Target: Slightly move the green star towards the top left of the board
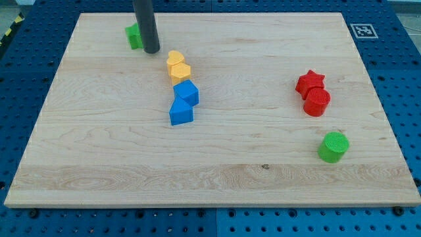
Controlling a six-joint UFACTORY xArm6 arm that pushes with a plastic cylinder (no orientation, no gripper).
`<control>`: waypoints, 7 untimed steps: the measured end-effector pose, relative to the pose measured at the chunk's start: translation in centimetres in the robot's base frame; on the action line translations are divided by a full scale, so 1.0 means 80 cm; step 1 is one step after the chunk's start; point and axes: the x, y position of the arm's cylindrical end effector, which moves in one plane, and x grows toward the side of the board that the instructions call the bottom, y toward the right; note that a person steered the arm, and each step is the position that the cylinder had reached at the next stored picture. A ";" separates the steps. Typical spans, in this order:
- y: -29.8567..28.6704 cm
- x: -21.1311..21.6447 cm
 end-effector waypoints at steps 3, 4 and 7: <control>-0.019 -0.007; -0.038 -0.026; -0.038 -0.032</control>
